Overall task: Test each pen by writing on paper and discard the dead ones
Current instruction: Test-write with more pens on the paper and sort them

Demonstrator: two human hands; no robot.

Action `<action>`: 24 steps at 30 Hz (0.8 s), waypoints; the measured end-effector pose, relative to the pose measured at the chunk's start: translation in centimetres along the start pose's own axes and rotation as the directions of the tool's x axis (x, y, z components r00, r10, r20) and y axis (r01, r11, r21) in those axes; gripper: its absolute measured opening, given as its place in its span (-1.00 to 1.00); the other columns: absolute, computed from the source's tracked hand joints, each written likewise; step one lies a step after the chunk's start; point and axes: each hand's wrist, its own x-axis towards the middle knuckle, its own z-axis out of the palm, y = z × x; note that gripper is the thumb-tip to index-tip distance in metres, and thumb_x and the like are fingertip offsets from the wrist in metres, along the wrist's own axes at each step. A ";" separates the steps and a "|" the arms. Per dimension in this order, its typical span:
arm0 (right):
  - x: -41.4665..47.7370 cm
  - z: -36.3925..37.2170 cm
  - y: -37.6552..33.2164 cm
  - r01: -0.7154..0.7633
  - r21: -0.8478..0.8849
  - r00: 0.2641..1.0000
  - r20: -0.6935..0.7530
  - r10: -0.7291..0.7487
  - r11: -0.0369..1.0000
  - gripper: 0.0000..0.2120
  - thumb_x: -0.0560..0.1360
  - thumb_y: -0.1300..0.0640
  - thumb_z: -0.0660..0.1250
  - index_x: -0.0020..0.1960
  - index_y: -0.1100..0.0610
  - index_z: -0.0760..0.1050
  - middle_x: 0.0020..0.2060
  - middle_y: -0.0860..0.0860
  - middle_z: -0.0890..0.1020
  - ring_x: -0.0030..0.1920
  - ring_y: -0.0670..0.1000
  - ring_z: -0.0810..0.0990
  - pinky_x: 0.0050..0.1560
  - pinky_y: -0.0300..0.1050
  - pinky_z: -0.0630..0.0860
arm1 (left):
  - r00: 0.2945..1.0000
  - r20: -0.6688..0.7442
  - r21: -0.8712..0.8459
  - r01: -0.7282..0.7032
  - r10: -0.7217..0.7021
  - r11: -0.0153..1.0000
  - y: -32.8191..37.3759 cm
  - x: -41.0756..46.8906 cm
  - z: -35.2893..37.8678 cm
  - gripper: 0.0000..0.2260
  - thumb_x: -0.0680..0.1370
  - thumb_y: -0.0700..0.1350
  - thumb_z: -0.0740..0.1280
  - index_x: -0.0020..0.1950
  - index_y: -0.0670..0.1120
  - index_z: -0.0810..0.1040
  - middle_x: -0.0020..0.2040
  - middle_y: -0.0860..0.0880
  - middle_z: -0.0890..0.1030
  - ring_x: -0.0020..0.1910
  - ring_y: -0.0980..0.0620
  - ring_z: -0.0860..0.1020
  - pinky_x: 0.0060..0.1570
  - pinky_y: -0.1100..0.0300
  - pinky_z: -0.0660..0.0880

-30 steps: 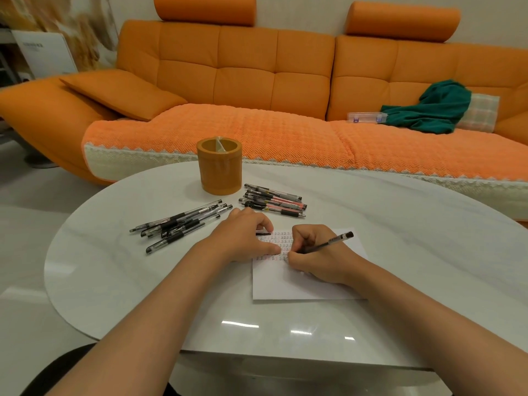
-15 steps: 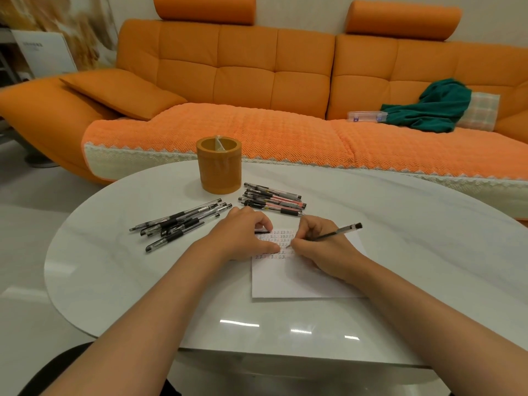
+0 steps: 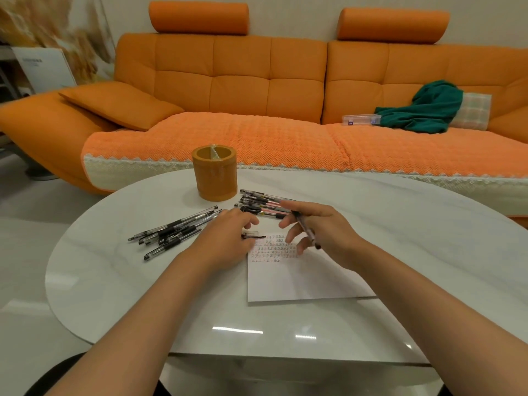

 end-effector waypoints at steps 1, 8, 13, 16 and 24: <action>0.1 0.0 -0.2 -0.027 0.056 0.999 0.024 0.026 0.998 -0.51 0.60 0.46 -0.03 0.29 0.20 0.57 -0.08 0.22 0.62 -0.20 0.21 0.61 -0.32 0.05 0.59 | 1.000 -0.017 0.041 0.008 -0.008 0.999 -0.1 -0.1 -0.1 -0.69 0.58 -0.01 0.36 0.33 0.11 0.50 0.15 0.13 0.50 0.19 0.09 0.41 0.19 0.12 0.43; 0.2 0.4 -0.6 0.051 -0.358 0.999 0.001 -0.054 0.932 -0.77 0.60 0.31 0.24 0.12 0.00 0.44 -0.09 0.06 0.58 -0.32 0.07 0.57 -0.29 -0.01 0.51 | 0.996 -0.068 -0.015 0.063 -0.063 0.998 -0.1 -0.9 -0.4 -0.87 0.57 -0.02 0.39 0.11 0.11 0.62 0.01 0.15 0.57 0.02 0.13 0.49 0.05 0.16 0.49; 0.1 0.2 0.3 0.065 -0.875 0.986 -0.019 -0.169 0.480 -0.77 0.60 0.09 0.30 0.17 -0.18 0.56 0.12 -0.20 0.63 0.04 -0.05 0.56 -0.01 -0.10 0.51 | 0.990 -0.124 -0.175 0.044 -0.067 0.983 0.0 -1.2 -0.6 -0.86 0.53 -0.06 0.45 0.02 0.17 0.60 -0.05 0.24 0.60 -0.08 0.20 0.51 -0.09 0.20 0.50; 0.0 0.3 0.3 0.085 -0.898 0.980 -0.004 -0.200 0.432 -0.76 0.61 0.09 0.26 0.20 -0.15 0.58 0.16 -0.19 0.64 0.12 -0.04 0.58 0.06 -0.08 0.53 | 0.989 -0.143 -0.209 0.011 -0.041 0.978 0.5 -1.3 -0.6 -0.82 0.50 -0.09 0.48 -0.04 0.19 0.59 -0.08 0.24 0.60 -0.08 0.18 0.51 -0.11 0.22 0.48; 0.1 0.7 0.1 0.107 -0.907 0.984 0.039 -0.172 0.406 -0.76 0.61 0.10 0.27 0.19 -0.14 0.60 0.14 -0.18 0.65 0.11 -0.05 0.59 0.05 -0.06 0.55 | 0.990 -0.142 -0.228 -0.023 -0.010 0.973 1.4 -1.4 -0.8 -0.81 0.49 -0.08 0.50 -0.05 0.20 0.58 -0.08 0.23 0.61 -0.09 0.16 0.52 -0.11 0.22 0.51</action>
